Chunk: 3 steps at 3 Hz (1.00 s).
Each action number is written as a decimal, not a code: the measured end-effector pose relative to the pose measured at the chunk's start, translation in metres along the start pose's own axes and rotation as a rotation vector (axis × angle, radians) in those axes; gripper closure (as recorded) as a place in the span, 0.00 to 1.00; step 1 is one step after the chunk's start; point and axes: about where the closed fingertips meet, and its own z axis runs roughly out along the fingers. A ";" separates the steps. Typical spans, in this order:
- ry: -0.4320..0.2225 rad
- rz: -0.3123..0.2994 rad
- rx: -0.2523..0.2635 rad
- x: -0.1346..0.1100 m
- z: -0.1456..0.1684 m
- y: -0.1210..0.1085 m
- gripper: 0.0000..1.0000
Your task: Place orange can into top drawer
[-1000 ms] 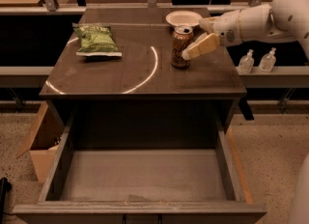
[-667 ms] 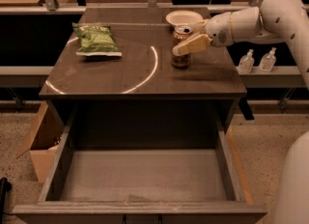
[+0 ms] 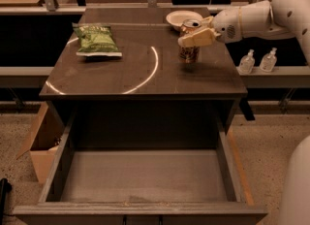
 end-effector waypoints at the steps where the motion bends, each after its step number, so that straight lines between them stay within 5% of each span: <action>1: -0.038 0.047 -0.040 -0.020 -0.039 0.035 0.95; 3: -0.043 0.055 -0.047 -0.020 -0.043 0.040 1.00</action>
Offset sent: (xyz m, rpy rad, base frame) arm -0.0405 -0.0139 0.0317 0.0535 0.0391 0.0188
